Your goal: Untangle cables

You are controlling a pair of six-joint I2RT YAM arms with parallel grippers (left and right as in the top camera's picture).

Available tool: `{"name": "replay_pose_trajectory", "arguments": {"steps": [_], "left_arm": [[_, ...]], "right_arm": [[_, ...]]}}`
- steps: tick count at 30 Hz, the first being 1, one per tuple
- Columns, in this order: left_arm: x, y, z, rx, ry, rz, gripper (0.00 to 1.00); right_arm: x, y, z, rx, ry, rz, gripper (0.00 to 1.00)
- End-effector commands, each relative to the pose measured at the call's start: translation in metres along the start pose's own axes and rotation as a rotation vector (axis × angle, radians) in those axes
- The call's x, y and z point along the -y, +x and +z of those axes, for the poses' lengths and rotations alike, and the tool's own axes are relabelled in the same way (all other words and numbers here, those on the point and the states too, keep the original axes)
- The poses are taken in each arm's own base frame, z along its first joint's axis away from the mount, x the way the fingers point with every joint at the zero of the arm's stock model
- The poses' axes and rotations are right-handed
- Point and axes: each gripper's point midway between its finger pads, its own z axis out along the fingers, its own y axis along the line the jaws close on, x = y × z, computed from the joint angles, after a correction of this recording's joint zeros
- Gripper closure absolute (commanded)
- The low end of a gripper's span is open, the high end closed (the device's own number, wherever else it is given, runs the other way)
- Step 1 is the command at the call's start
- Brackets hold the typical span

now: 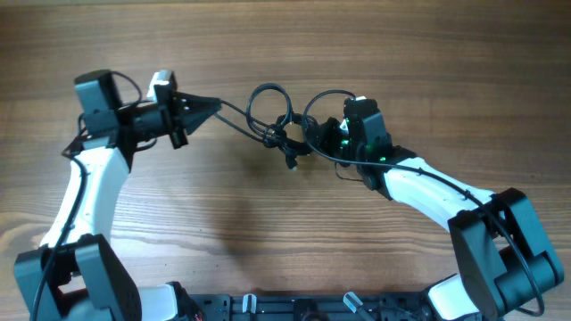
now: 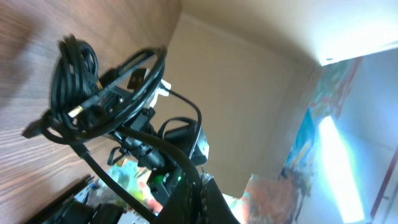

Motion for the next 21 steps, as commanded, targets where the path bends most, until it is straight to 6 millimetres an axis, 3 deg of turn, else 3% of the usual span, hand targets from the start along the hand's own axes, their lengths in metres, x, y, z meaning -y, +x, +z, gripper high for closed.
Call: {"name": "replay_pose_trajectory", "arguments": {"steps": [1,4,14,21], "left_arm": [[0.035,-0.008,-0.046,0.108,0.065,0.152,0.96],[0.035,-0.012,-0.053,0.128,0.071,0.17,0.96],[0.035,-0.01,-0.05,0.119,0.065,0.227,0.96],[0.028,0.002,-0.03,0.06,0.043,0.34,0.96]], "right_arm": [[0.054,-0.001,0.001,0.037,0.169,-0.012,0.96],[0.053,-0.001,0.002,0.039,0.164,-0.013,0.96],[0.051,-0.001,0.002,0.034,0.153,-0.017,0.95],[0.043,0.0,0.003,0.019,0.113,-0.044,0.96]]}}
